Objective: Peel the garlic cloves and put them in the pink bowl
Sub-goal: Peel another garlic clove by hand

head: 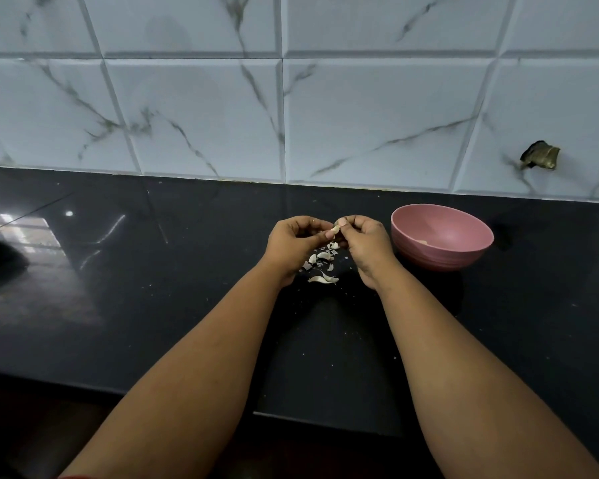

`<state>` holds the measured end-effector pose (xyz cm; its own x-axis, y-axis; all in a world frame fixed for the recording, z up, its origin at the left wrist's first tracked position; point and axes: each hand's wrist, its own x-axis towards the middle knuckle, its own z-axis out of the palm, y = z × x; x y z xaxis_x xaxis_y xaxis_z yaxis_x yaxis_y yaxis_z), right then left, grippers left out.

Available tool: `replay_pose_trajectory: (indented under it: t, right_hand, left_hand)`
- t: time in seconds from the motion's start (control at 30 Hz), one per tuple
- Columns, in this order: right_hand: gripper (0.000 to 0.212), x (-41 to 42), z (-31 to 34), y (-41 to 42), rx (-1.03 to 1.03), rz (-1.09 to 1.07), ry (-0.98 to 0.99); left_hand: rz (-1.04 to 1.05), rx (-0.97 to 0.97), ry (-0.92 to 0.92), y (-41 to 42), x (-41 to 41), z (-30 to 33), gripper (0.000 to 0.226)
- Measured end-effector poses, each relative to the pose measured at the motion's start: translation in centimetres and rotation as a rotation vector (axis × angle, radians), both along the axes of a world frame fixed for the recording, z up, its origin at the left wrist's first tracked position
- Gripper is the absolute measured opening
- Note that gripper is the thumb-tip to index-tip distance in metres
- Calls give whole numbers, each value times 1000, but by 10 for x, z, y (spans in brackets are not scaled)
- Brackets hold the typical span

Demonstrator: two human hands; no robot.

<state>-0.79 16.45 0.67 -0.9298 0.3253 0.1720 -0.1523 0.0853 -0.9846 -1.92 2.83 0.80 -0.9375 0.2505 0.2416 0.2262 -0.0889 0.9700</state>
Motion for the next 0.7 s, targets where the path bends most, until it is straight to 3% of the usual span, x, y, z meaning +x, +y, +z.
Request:
replay_pose_trajectory:
  t: [0.1,0.27,0.37,0.53,0.7]
  right_hand:
    - [26,1,2,0,-11,-16,15]
    - [18,3,1,5,199,-93,28]
    - [10,5,4,8,198,-140,15]
    - [21,6,6,11,182,-188,5]
    - [15,13,11,7,251,-250,20]
  left_hand:
    - [28,21,-9,-2,-2,0,13]
    - [90,6,-13,-2,-5,-2,14]
    - [119,5,-30,-2,-6,-3,14]
    - [130,-16,-21,-2,-5,-2,14]
    - [143,-32,-32,-2,-4,-1,16]
